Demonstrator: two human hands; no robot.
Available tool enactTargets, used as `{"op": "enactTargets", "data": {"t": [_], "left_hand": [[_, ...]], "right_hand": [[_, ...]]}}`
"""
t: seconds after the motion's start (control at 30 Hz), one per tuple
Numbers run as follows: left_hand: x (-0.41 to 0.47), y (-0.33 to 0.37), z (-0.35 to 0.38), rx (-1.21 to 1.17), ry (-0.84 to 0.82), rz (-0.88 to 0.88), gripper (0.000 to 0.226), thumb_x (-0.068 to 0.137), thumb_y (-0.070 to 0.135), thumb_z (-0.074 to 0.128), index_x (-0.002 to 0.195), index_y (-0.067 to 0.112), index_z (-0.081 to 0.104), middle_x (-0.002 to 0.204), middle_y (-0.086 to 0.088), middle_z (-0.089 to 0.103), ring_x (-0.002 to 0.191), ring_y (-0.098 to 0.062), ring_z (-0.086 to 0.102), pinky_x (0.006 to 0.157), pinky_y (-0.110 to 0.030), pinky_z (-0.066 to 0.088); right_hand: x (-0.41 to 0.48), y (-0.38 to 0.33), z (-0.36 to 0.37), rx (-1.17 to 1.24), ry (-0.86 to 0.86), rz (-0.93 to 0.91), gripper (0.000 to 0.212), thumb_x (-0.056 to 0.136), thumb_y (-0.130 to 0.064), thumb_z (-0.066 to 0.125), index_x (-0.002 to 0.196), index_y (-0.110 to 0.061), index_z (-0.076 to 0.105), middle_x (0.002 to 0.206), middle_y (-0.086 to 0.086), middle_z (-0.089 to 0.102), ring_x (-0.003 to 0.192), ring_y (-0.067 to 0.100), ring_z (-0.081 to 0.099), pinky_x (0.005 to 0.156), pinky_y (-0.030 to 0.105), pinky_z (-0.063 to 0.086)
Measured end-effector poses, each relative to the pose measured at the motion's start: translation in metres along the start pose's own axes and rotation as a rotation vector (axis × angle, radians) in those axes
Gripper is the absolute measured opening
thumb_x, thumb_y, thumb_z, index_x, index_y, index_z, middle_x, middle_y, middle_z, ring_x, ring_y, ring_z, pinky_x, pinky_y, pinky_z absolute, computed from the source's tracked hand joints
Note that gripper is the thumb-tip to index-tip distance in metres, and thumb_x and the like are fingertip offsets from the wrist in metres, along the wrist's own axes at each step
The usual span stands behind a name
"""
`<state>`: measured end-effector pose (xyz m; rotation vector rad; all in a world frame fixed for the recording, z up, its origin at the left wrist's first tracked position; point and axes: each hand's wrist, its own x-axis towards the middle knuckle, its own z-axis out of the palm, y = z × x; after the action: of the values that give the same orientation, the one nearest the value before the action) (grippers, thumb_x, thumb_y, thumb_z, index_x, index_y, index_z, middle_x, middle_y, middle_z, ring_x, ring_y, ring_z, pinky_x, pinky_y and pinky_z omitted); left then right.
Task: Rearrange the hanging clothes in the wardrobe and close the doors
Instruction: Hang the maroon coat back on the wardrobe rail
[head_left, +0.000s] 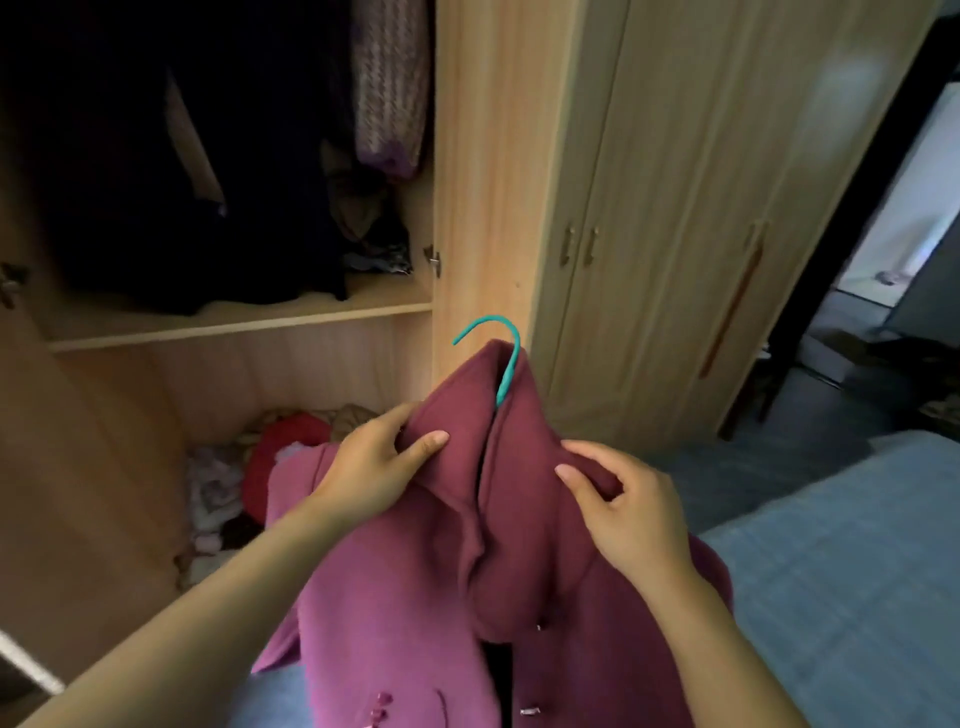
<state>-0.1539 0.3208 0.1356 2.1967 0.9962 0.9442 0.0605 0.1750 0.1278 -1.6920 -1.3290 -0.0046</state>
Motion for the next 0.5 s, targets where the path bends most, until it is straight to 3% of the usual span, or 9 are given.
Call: {"op": "enactTargets", "data": {"t": [0.07, 0.13, 0.27, 0.4, 0.5], "left_hand": [[0.005, -0.022, -0.035, 0.042, 0.028, 0.003, 0.059, 0.072, 0.07, 0.043, 0.107, 0.026, 0.061, 0.096, 0.007, 0.069, 0.093, -0.016, 0.064, 0.083, -0.035, 0.048], [0.012, -0.039, -0.065, 0.096, 0.066, 0.017, 0.065, 0.072, 0.07, 0.039, 0.111, 0.023, 0.061, 0.099, 0.003, 0.07, 0.095, -0.02, 0.064, 0.084, -0.037, 0.048], [0.033, -0.058, -0.114, 0.224, 0.17, 0.064, 0.068, 0.072, 0.07, 0.034, 0.114, 0.024, 0.062, 0.102, 0.003, 0.071, 0.101, -0.02, 0.063, 0.081, -0.029, 0.041], [0.067, -0.075, -0.152, 0.25, 0.256, 0.06, 0.065, 0.074, 0.068, 0.036, 0.114, 0.024, 0.062, 0.102, 0.004, 0.071, 0.102, -0.019, 0.062, 0.088, -0.036, 0.044], [0.103, -0.089, -0.167, 0.287, 0.325, 0.077, 0.06, 0.077, 0.066, 0.038, 0.113, 0.025, 0.061, 0.102, 0.004, 0.07, 0.098, -0.019, 0.063, 0.086, -0.041, 0.047]], "right_hand": [[0.014, -0.021, 0.034, 0.02, -0.003, -0.03, 0.023, 0.079, -0.032, 0.072, 0.102, -0.03, 0.071, 0.102, -0.02, 0.068, 0.096, -0.001, 0.062, 0.084, 0.02, 0.048], [0.025, -0.04, 0.062, 0.061, -0.003, -0.062, 0.023, 0.079, -0.026, 0.074, 0.102, -0.026, 0.072, 0.1, -0.024, 0.065, 0.096, -0.003, 0.061, 0.084, 0.013, 0.045], [0.059, -0.071, 0.106, 0.091, -0.019, -0.132, 0.024, 0.078, -0.021, 0.074, 0.102, -0.019, 0.073, 0.097, -0.024, 0.061, 0.092, -0.011, 0.055, 0.08, 0.0, 0.037], [0.112, -0.097, 0.136, 0.154, -0.036, -0.127, 0.022, 0.08, -0.026, 0.072, 0.101, -0.03, 0.071, 0.091, -0.022, 0.064, 0.078, -0.006, 0.054, 0.067, -0.002, 0.036], [0.158, -0.103, 0.158, 0.119, 0.0, -0.192, 0.02, 0.081, -0.03, 0.07, 0.101, -0.033, 0.07, 0.087, -0.016, 0.069, 0.067, -0.003, 0.056, 0.06, 0.006, 0.038]]}}
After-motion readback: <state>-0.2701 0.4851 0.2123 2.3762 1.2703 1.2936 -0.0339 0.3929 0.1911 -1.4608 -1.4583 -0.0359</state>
